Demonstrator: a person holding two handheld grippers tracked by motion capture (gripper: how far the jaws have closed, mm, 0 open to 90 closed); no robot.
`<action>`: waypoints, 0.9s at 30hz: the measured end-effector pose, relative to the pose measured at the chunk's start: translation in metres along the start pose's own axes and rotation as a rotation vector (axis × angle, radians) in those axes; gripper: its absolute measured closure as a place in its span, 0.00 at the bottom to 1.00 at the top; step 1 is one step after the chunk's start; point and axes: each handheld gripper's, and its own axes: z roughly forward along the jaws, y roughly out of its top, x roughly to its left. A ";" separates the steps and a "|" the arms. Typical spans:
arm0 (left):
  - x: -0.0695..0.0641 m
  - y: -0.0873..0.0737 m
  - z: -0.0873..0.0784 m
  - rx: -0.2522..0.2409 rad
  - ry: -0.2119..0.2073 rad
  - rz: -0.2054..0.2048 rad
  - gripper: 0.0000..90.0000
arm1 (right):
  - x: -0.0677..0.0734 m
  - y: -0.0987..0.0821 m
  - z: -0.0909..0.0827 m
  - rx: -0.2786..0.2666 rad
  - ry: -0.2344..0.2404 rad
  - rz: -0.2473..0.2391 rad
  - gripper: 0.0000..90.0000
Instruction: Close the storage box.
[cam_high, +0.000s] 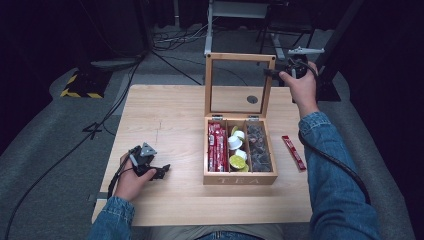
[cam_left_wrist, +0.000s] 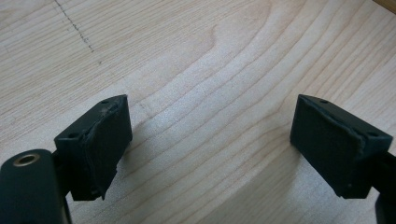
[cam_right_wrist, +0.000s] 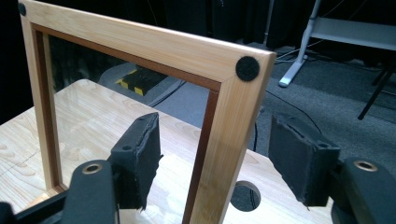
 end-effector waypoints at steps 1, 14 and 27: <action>0.000 0.000 0.000 0.001 0.000 0.003 0.14 | 0.000 0.000 0.002 0.001 0.002 0.000 0.39; 0.000 0.000 0.000 -0.001 -0.004 0.003 0.14 | 0.002 -0.004 0.011 -0.002 0.040 0.005 0.40; 0.001 0.000 0.000 0.000 -0.003 0.005 0.14 | 0.013 -0.002 -0.010 -0.018 0.050 -0.018 0.40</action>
